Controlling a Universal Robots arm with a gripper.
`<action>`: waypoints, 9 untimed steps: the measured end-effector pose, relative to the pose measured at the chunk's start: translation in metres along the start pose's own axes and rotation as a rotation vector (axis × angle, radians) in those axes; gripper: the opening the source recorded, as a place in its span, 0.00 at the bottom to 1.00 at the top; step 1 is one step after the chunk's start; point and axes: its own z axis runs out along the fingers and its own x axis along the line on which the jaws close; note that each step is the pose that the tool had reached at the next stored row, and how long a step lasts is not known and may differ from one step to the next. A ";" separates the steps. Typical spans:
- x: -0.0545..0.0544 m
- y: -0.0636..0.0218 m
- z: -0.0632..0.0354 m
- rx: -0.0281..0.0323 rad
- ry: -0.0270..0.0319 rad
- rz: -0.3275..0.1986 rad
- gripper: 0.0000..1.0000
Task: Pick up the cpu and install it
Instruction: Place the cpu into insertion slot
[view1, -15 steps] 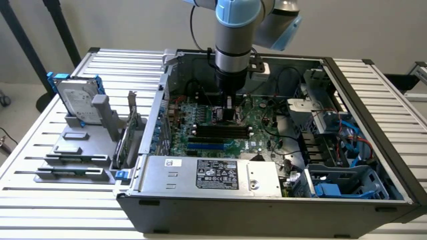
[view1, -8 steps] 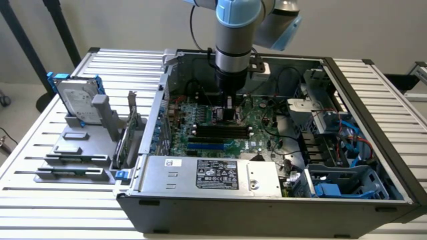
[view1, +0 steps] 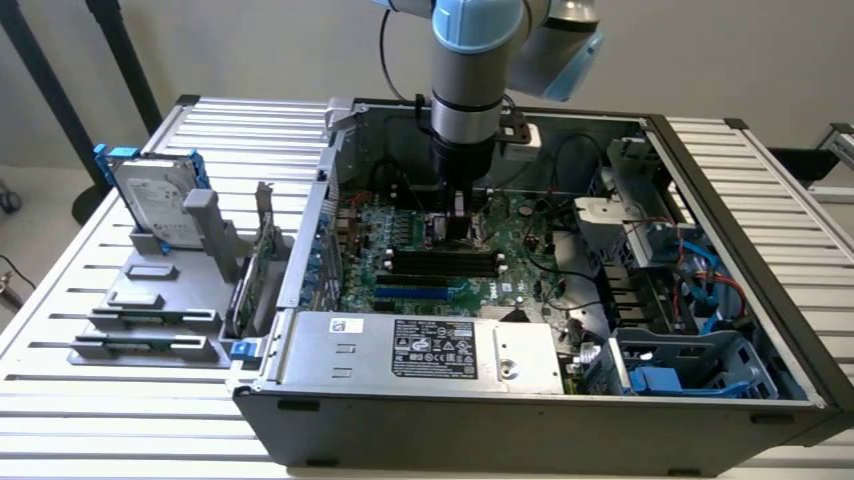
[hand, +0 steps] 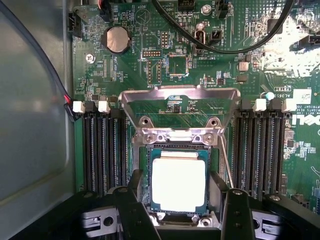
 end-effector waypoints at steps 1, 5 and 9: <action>0.000 0.0000 -0.0005 0.0000 0.0000 0.000 0.62; 0.000 0.0001 -0.0032 -0.0001 0.0001 0.000 0.62; 0.001 -0.0004 -0.0079 -0.0001 0.0004 0.000 0.62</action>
